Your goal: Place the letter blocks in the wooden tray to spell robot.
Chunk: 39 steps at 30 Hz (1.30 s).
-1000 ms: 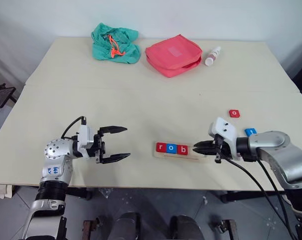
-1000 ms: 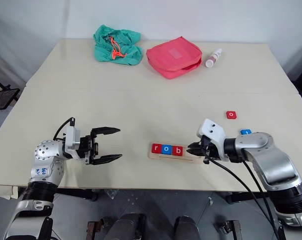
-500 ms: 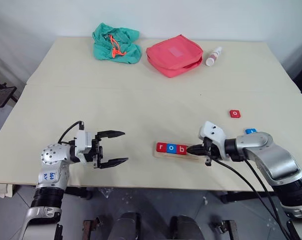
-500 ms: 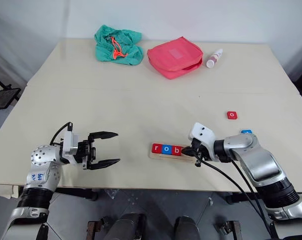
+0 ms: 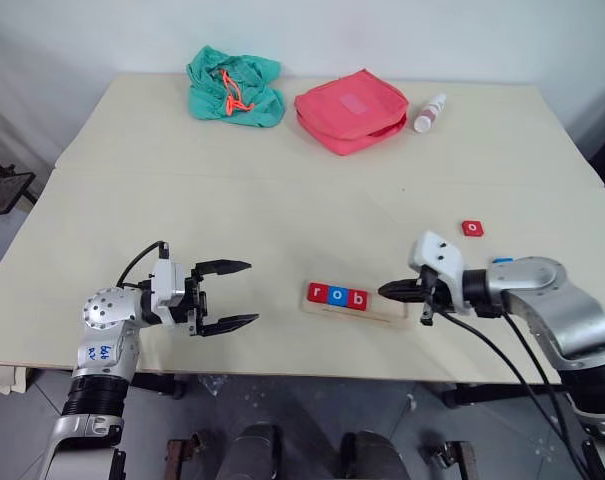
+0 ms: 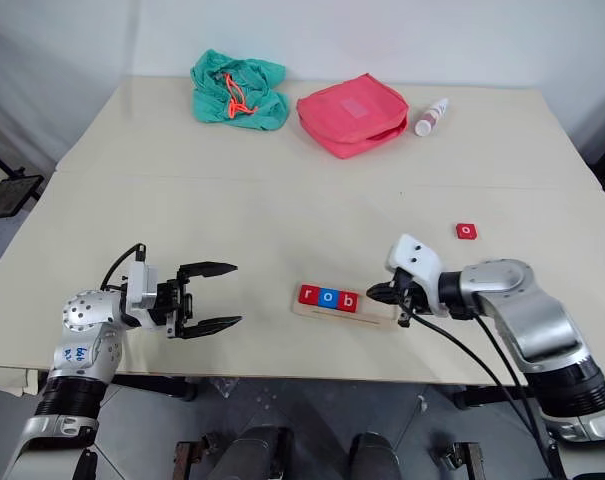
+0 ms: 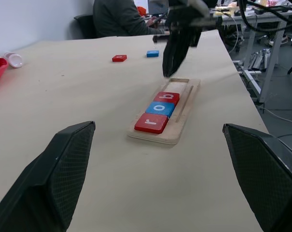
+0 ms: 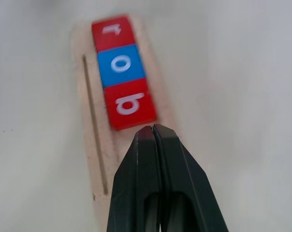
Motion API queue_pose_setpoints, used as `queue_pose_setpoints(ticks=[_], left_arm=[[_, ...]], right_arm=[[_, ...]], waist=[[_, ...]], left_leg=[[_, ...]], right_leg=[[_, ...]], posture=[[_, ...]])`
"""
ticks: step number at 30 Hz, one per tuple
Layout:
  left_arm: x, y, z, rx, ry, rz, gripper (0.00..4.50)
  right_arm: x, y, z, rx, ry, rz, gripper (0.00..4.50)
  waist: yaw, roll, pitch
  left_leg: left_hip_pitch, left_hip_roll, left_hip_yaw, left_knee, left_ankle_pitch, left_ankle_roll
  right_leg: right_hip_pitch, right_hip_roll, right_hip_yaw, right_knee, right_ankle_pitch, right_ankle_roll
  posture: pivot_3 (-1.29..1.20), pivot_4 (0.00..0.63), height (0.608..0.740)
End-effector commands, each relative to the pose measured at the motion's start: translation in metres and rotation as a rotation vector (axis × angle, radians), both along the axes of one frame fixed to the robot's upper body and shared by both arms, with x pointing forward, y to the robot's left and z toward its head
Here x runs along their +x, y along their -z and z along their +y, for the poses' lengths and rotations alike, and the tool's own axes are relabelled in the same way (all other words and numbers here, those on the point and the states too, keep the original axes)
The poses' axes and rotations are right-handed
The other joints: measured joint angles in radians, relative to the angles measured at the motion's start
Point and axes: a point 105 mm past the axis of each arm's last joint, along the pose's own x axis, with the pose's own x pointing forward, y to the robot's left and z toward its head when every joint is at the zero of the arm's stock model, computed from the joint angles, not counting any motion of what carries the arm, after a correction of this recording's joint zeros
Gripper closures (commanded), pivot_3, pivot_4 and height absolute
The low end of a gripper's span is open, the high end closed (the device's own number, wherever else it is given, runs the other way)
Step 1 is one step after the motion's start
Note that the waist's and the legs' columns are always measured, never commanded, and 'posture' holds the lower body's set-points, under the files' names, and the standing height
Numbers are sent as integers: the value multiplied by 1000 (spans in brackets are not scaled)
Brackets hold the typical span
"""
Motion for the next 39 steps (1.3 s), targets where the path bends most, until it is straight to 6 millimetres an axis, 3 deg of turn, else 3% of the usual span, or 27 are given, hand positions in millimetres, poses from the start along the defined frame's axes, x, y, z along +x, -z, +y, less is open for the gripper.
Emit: queue_pose_setpoints(ticks=[1,2,6,16,24,39], left_arm=[[2,-4,-1,-1,16,-24,0],[2,-4,-2,-2,21,-24,0],[4,-3,0,1,31,-23,0],[8,-4,6,15,52,-17,0],[9,-5,7,16,68,-13,0],[9,-6,10,24,74,-15,0]], right_arm=[[-7,-16,-11,35,7,-88,4466],[-8,-18,-16,53,28,-111,4466],[-11,-15,-45,122,177,-168,3583],[-26,1,-112,225,586,-279,67],[-23,4,-140,287,813,-348,10],[-23,3,-145,313,856,-345,10]], waist=[[3,0,0],[2,0,0],[2,0,0],[1,0,0],[0,0,0],[0,0,0]], left_leg=[[0,0,0,0,0,0],[0,0,0,0,0,0],[0,0,0,0,0,0],[1,0,1,0,0,0],[1,0,1,-1,0,0],[2,0,1,-1,0,0]], right_leg=[[0,0,0,0,0,0],[0,0,0,0,0,0],[1,0,0,-1,0,0],[1,0,-1,0,0,0],[1,0,0,0,0,0],[1,0,0,0,0,0]], posture=[[0,150,740],[0,150,740],[0,150,740],[0,150,740],[0,150,740],[0,150,740]])
